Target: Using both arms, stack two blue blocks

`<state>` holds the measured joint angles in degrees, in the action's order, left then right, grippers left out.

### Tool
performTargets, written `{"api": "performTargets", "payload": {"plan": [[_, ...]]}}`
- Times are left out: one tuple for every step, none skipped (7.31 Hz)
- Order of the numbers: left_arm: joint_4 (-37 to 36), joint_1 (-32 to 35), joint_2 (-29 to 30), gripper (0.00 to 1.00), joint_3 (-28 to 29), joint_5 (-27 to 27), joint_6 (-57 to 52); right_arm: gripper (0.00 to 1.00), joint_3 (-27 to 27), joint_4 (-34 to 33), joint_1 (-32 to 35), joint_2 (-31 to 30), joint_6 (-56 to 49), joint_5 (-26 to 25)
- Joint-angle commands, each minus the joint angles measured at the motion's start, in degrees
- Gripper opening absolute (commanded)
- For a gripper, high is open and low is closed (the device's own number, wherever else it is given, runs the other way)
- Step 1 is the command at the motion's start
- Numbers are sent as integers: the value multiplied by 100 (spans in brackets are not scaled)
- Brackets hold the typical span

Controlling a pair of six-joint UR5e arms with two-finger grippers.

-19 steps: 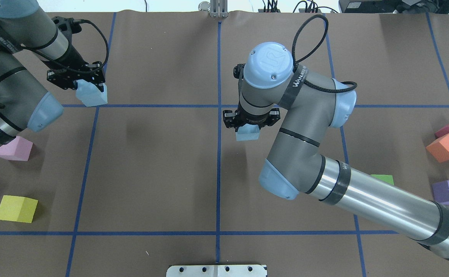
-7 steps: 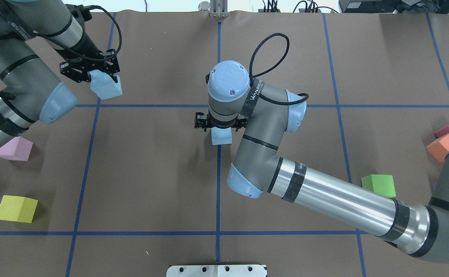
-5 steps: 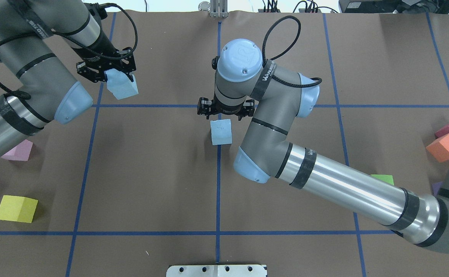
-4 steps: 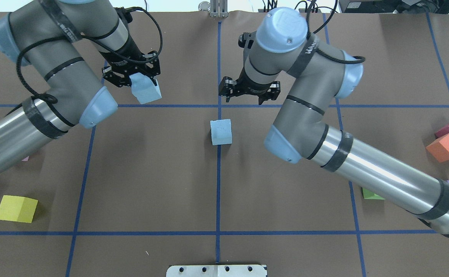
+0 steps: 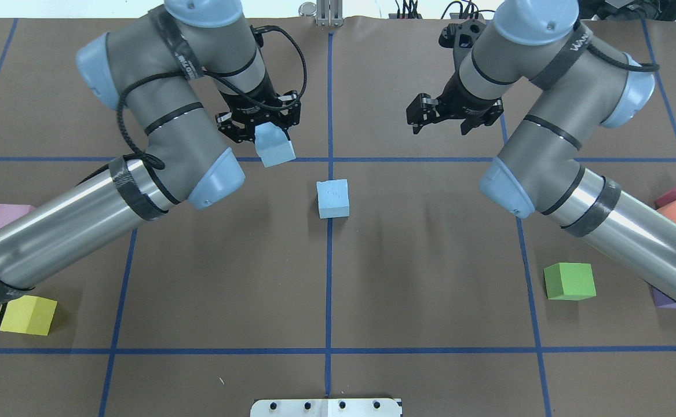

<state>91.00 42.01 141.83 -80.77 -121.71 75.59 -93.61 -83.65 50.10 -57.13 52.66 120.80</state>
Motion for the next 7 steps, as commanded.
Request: {"api": "performTargets", "payload": {"plan": [[15,-376,195,53,105,183,-27,100,10,-3,122,-79,-98,14],[15,-482,257,53,114,305,-27,100,18,-20,148,-79,-98,14],[41,-596,275,53,183,445,-62,100,18,-20,140,-87,-115,14],[50,-606,397,53,323,490,-80,100,18,-12,140,-114,-116,-12],[67,-641,398,53,351,491,-80,100,36,-11,140,-149,-116,-73],[76,-667,406,53,351,491,-80,100,36,-3,140,-175,-116,-74],[76,-668,407,53,368,500,-89,100,36,-3,140,-184,-116,-83]]}}
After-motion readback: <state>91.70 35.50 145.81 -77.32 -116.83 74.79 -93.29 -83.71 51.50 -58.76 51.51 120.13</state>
